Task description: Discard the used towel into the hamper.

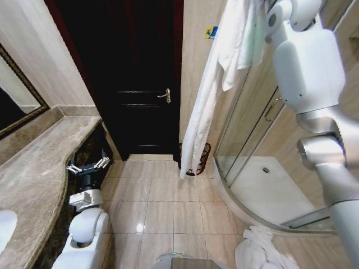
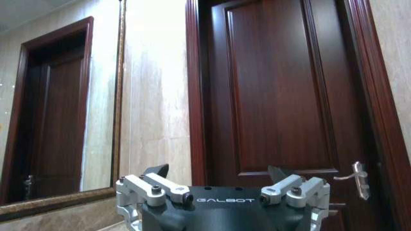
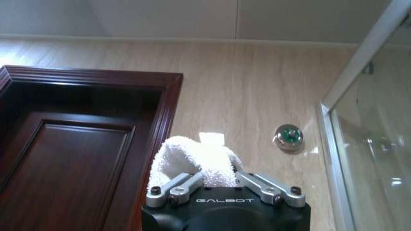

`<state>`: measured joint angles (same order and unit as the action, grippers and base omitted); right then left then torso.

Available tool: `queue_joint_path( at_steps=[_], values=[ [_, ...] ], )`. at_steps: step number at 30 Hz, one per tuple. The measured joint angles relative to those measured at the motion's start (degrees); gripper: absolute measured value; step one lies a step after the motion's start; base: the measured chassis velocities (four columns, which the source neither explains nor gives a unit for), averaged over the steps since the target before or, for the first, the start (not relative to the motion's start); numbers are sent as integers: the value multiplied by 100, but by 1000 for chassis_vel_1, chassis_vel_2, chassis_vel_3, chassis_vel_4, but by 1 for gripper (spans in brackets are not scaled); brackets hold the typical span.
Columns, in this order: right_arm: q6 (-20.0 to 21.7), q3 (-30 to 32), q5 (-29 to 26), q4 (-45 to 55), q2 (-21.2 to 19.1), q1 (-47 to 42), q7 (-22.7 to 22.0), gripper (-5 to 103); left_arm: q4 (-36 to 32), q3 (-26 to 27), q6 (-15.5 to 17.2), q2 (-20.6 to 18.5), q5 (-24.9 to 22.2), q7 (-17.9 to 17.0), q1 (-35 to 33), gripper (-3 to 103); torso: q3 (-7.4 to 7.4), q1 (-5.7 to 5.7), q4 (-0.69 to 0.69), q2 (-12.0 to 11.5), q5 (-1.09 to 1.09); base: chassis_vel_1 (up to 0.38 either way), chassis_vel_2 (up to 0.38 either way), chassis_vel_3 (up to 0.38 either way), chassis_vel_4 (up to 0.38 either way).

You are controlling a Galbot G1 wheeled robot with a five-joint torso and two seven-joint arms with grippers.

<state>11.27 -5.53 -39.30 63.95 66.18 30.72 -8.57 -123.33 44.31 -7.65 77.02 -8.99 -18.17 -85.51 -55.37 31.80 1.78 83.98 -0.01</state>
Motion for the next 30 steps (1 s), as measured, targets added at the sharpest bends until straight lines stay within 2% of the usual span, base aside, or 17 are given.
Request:
queue_joint_path(
  at_steps=[30],
  values=[
    [117, -30, -59, -146, -48, 138, 0, 4, -49, 33, 10, 54, 38, 12, -14, 100, 1, 0, -1, 1, 2, 0, 0, 0, 0]
  ],
)
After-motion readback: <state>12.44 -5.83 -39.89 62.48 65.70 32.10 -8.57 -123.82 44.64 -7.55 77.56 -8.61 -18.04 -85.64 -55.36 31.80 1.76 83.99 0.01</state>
